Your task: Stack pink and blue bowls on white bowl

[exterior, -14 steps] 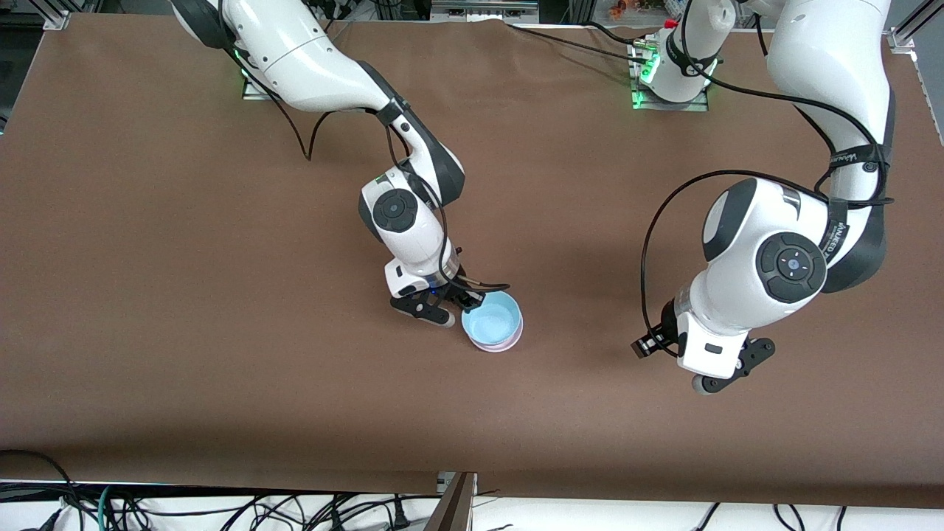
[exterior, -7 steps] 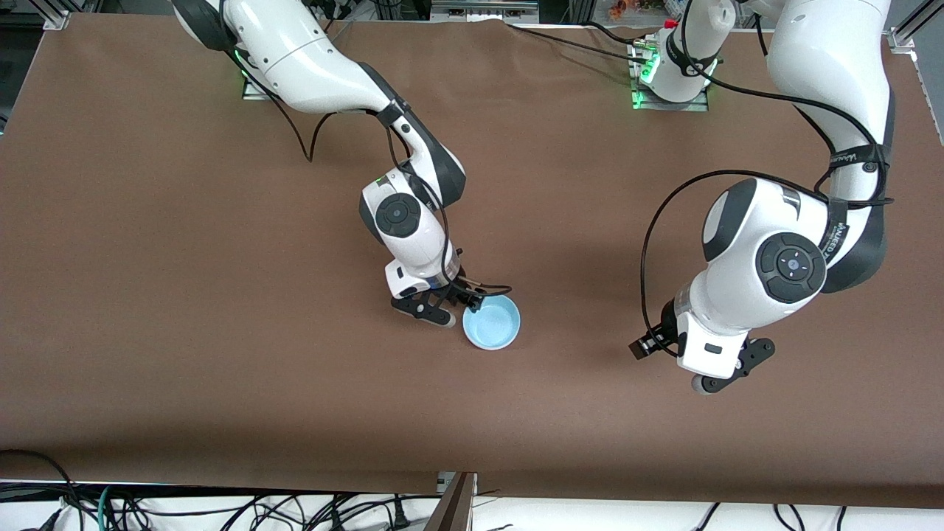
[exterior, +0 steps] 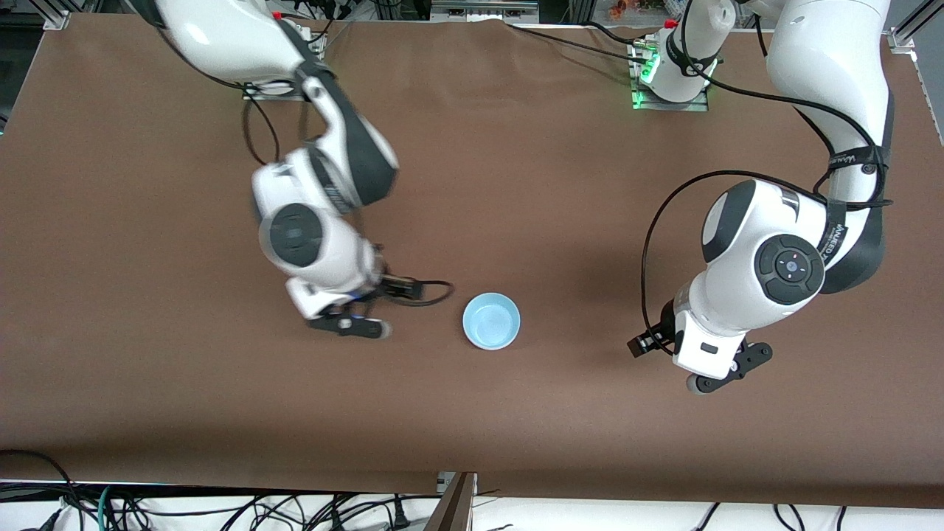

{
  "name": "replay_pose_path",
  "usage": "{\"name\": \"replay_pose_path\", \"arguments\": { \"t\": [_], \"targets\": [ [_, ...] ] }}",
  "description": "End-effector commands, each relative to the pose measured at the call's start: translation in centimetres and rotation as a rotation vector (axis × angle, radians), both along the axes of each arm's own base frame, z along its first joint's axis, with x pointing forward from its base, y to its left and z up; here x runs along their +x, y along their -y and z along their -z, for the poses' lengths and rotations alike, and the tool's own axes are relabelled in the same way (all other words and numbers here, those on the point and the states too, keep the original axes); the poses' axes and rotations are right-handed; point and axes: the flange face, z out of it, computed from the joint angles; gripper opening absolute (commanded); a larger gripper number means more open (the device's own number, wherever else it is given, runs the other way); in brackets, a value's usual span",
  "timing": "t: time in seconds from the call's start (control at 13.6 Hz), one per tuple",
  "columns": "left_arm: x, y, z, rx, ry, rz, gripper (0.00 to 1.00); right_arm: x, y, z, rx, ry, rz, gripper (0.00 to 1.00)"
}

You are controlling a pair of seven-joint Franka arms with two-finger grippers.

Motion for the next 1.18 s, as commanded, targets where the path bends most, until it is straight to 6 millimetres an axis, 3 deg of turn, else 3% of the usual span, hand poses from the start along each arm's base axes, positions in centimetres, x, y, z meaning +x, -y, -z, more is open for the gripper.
{"name": "replay_pose_path", "arguments": {
  "t": [0.0, 0.15, 0.29, 0.37, 0.51, 0.66, 0.81, 0.88, 1.1],
  "targets": [
    [0.0, -0.7, -0.4, -0.015, -0.006, 0.058, 0.72, -0.4, 9.1, -4.5, 0.022, -0.103, -0.151, 1.00],
    [0.1, -2.2, -0.7, -0.009, -0.020, 0.100, 0.72, -1.4, 14.8, -9.0, 0.029, -0.107, -0.180, 1.00],
    [-0.2, -4.8, -1.6, 0.003, -0.057, 0.202, 0.72, -4.1, 18.7, -12.1, 0.009, -0.096, -0.135, 1.00],
    [-0.6, -5.9, -3.3, 0.019, -0.064, 0.272, 0.72, -4.9, 20.5, -13.5, -0.030, -0.086, -0.122, 1.00],
    [-1.1, -8.7, -5.3, 0.032, -0.087, 0.356, 0.75, -7.0, 22.9, -18.1, -0.113, -0.028, -0.099, 1.00],
    [-2.0, -10.7, -8.5, 0.054, -0.068, 0.391, 0.89, -8.6, 24.0, -21.9, -0.158, 0.046, -0.090, 1.00],
    [-3.2, -11.0, -11.8, 0.070, -0.047, 0.405, 0.99, -9.6, 24.7, -22.4, -0.157, 0.033, -0.084, 1.00],
    [-3.9, -11.4, -13.5, 0.077, -0.039, 0.407, 1.00, -10.4, 26.0, -22.1, -0.150, 0.016, -0.074, 1.00],
    [-6.4, -12.1, -16.5, 0.085, -0.090, 0.550, 1.00, -11.6, 26.6, -21.7, -0.132, -0.009, -0.141, 1.00]
  ]
}}
